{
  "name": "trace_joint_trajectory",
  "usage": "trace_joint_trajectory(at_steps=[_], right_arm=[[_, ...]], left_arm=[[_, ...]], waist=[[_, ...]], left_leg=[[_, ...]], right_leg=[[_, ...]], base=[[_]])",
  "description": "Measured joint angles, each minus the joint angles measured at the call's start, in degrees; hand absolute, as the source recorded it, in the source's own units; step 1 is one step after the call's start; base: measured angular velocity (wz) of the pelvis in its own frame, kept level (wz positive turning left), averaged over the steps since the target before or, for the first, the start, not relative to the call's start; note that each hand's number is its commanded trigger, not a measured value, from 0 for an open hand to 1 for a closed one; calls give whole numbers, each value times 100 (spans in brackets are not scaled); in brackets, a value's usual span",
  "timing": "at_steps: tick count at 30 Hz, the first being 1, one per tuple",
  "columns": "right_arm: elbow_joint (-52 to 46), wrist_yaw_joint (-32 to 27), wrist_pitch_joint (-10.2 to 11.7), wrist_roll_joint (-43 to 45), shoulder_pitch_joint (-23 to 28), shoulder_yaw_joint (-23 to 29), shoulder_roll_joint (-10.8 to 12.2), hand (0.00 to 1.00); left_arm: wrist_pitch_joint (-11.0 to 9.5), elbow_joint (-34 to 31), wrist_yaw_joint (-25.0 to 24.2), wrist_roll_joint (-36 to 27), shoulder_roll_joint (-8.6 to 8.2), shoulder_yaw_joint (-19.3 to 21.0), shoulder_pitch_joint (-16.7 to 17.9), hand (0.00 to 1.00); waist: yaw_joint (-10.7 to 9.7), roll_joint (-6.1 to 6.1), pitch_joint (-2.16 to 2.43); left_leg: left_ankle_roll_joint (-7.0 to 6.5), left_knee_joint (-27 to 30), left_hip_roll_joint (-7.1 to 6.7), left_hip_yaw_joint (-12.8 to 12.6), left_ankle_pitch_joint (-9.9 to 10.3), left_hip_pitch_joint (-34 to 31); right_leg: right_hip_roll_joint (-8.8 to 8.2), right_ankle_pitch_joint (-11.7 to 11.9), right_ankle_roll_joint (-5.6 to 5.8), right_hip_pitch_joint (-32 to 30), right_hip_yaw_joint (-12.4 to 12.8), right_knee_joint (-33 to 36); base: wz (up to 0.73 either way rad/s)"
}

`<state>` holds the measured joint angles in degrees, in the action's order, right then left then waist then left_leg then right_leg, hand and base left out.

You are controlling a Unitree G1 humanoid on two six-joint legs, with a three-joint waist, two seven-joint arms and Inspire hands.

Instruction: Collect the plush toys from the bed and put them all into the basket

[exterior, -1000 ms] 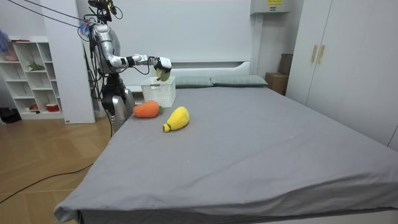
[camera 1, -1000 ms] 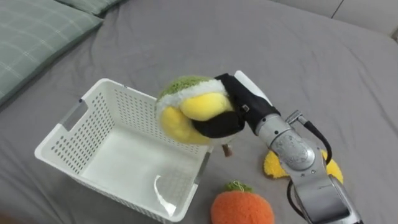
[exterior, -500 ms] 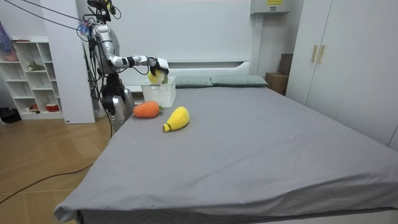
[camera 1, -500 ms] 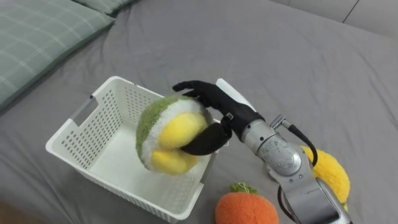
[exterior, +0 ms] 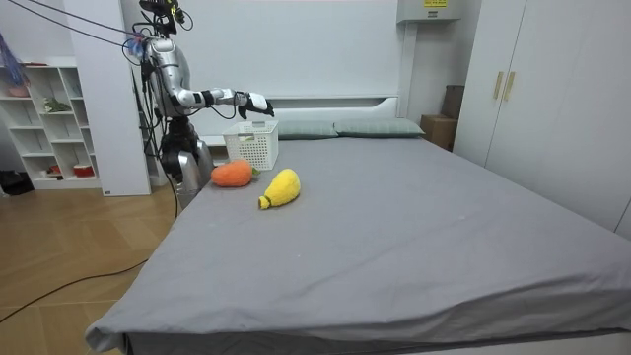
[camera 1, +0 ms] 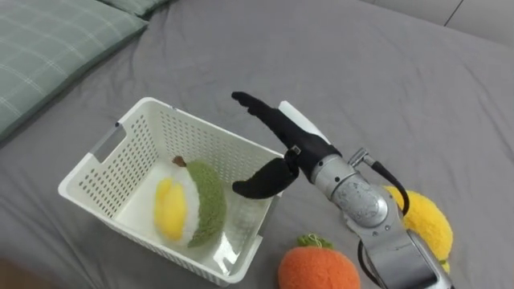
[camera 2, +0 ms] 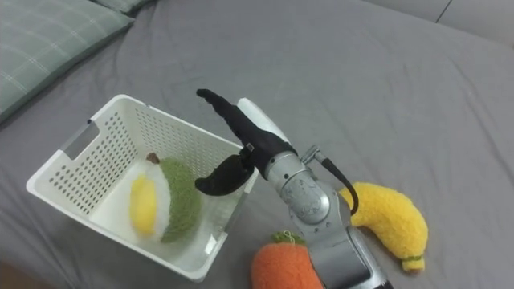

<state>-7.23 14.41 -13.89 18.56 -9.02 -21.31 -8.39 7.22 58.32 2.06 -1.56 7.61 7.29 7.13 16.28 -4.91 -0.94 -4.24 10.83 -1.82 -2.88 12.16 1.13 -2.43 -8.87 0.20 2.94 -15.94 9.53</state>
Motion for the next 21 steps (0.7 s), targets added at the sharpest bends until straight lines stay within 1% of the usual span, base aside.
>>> trace_joint_trajectory(at_steps=[4,7,12,14,16,17,18,21], right_arm=[[131,-66,4,-15,0,3,-3,0],[223,-66,6,-52,0,18,-37,0],[263,-245,27,-57,27,176,-200,0],[328,-363,118,-72,118,297,-279,0],[421,-447,162,-64,166,405,-334,0],[423,-495,191,-67,251,545,-346,0],[422,-549,205,-78,334,690,-365,0],[422,-700,204,-53,411,1095,-418,0]], left_arm=[[0,0,26,-1,9,-19,-33,0],[-7,1,30,2,7,-5,-45,0],[-7,1,23,2,0,182,-5,0],[-13,1,24,-4,-1,244,19,0],[-14,3,31,-7,4,279,49,0],[-15,2,32,-5,-12,330,71,0],[-17,-47,33,-6,-22,359,144,0],[-19,-58,126,-22,-22,393,272,0]], waist=[[-14,3,-1],[-32,-18,13],[-69,-10,19],[-85,-6,19],[-175,-23,39],[-229,-9,42],[-309,-25,66],[-510,-36,78]], left_leg=[[1,4,0,-2,-5,-1],[2,10,-2,-2,-8,3],[3,11,-1,-14,-19,54],[3,9,-2,-12,-20,51],[4,3,0,-21,-21,62],[4,9,0,-36,-22,81],[3,9,0,-43,-22,87],[3,-13,1,-69,-23,66]], right_leg=[[1,0,0,0,5,2],[3,0,0,0,18,1],[0,0,0,29,59,-2],[-2,0,0,48,131,2],[8,0,0,50,168,4],[9,1,1,47,170,3],[6,2,2,47,167,11],[9,2,2,48,184,18]], base=[[0],[0],[0],[0],[0],[0],[-3],[-4]])
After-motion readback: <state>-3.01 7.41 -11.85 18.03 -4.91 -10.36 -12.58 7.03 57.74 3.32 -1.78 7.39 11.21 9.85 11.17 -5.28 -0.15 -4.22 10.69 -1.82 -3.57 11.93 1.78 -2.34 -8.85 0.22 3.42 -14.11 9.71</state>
